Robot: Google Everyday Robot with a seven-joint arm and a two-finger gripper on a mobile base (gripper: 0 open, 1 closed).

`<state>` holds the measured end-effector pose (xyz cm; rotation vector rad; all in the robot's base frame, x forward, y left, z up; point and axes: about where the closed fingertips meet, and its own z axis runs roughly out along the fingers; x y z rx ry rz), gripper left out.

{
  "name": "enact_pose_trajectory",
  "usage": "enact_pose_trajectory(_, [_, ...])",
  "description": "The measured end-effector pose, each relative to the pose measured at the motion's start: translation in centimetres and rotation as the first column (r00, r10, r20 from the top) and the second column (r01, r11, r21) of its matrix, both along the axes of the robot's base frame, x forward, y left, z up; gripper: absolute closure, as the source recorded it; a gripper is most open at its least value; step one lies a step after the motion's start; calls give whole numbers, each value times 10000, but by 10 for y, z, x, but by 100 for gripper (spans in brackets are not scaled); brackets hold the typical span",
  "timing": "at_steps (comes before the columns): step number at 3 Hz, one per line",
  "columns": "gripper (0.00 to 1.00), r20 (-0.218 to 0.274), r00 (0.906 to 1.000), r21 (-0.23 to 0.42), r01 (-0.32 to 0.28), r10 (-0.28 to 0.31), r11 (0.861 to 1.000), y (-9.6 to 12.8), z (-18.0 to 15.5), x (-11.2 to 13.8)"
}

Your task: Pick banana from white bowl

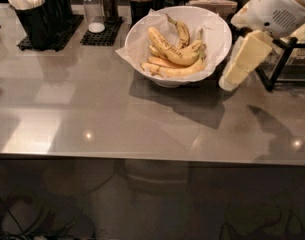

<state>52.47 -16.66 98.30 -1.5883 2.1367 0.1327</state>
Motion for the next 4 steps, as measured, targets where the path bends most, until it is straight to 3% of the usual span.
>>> enact_pose_trajectory(1, [0,-151,9998,828,-138,151,9965,39,-7,43])
enact_pose_trajectory(2, [0,-162,9997,887,-177,192,9959,43,-8,47])
enact_pose_trajectory(3, [0,-75,9991,1357,423,-416,9899,47,-15,63])
enact_pose_trajectory(4, [0,-235,9895,2347,1444,-1429,9613,54,-27,108])
